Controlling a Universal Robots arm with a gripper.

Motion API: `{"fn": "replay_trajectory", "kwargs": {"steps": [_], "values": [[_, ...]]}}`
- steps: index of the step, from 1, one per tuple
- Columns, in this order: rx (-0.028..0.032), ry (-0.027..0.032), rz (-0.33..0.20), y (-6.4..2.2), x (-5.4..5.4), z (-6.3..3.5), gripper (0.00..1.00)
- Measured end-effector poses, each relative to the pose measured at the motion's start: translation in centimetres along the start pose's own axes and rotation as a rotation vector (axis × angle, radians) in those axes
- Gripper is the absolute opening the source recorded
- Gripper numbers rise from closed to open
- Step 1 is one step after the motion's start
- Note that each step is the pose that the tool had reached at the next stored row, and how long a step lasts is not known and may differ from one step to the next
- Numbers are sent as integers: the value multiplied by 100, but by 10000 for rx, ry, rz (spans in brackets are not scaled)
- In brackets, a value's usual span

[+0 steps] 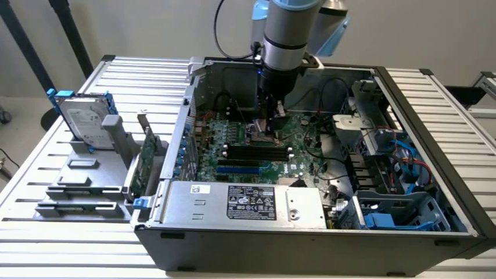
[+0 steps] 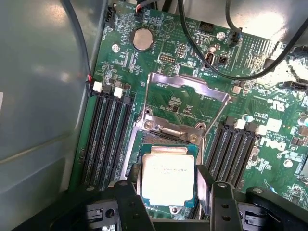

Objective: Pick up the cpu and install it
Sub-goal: 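Place the cpu into insertion slot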

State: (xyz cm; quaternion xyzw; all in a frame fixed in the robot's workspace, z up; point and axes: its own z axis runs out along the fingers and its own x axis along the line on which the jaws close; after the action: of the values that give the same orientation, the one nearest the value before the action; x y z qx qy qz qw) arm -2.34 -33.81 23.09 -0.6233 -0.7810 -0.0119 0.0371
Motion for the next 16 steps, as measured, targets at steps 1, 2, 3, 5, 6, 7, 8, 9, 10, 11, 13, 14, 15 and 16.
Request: {"fn": "replay_trajectory", "kwargs": {"steps": [1,2,3,5,6,7,8,9,10,11,13,14,15,16], "values": [[-3,2,79,-3,1,2,55],[-7,4,160,-7,1,4,55],[-11,6,249,-10,2,6,55],[-20,11,412,-17,3,10,55],[-25,14,496,-21,4,12,55],[-30,16,588,-24,5,14,55],[-37,19,679,-28,5,16,55],[-44,22,772,-32,6,18,55],[-50,23,869,-36,7,20,55],[-58,27,969,-39,8,22,55],[-73,33,1175,-48,9,28,55],[-80,36,1274,-52,10,31,55],[-88,39,1373,-57,11,34,55],[-95,41,1470,-61,12,38,55]]}}
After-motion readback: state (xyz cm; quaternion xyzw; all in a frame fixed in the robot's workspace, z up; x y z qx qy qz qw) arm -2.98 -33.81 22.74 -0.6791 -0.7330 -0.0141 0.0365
